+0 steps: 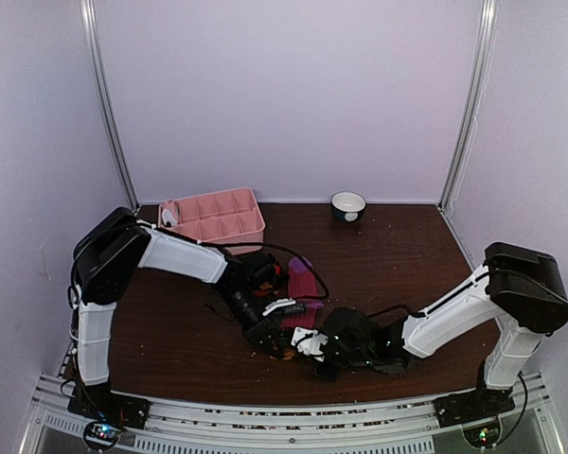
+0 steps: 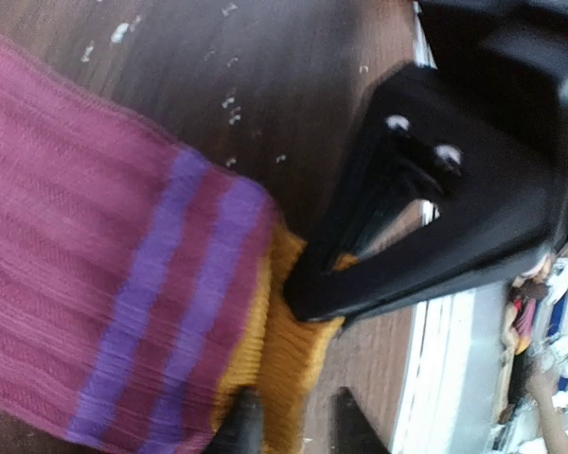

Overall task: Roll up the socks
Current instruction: Roll the sock at the center of the board.

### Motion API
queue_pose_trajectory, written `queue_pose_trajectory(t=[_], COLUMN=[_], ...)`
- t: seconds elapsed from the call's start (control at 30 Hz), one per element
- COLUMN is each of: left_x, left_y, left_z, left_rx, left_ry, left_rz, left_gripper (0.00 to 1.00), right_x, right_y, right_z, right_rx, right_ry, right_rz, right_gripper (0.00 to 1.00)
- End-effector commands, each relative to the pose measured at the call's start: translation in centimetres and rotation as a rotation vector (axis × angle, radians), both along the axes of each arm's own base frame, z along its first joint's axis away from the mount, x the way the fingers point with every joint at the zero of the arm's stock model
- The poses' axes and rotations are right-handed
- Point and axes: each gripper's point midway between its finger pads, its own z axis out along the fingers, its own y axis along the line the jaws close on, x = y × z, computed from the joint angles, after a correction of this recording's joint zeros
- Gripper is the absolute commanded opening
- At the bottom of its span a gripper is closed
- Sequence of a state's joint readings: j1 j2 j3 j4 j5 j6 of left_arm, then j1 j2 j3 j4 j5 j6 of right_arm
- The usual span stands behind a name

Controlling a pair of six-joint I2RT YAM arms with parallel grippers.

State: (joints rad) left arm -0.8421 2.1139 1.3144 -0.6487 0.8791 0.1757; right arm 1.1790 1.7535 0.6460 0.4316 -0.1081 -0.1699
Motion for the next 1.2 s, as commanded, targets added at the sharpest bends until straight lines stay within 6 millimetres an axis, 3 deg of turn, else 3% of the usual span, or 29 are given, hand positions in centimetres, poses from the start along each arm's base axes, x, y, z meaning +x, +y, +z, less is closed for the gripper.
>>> queue_pose_trajectory(t=[0.0, 0.1, 0.2, 0.43, 0.5, 0.6, 0.97, 1.17], left_x=[2.4, 4.2, 4.1, 0.6, -0.8, -1.3, 1.5, 1.6], left_y=[0.3, 1.3, 1.9, 2.3, 1.9, 1.0, -0.7, -0.8], left_z=[3.0, 4.2, 4.9, 6.4, 6.2, 5.5, 2.9, 2.3], left_rx=[-0.103, -0.159, -0.197, -0.324, -0.329, -0.312, -0.247, -0.237], left_ry=[-0.121, -0.189, -0.256, -0.459, -0.539, -0.631, -0.855, -0.889], left_rz=[0.01, 0.043, 0.019, -0.122, -0.196, -0.255, -0.341, -0.361], left_gripper=[0.4, 0.49, 0.51, 0.49, 0.48, 0.47, 0.46, 0.45], right_x=[-0.3, 0.0, -0.1, 0.4, 0.7, 1.0, 1.7, 1.7], right_y=[0.0, -0.7, -1.5, -2.7, -3.0, -3.3, -4.9, -5.1], right_z=[0.4, 0.5, -0.5, -2.6, -3.3, -3.9, -5.4, -6.6], right_rx=[0.069, 0.115, 0.116, 0.13, 0.118, 0.104, 0.06, 0.02], right_ry=[0.201, 0.296, 0.39, 0.592, 0.635, 0.683, 0.802, 0.869], right_rz=[-0.012, -0.049, -0.081, -0.148, -0.167, -0.188, -0.29, -0.325], right_gripper=[0.0, 0.0, 0.0, 0.0, 0.0, 0.0, 0.0, 0.0])
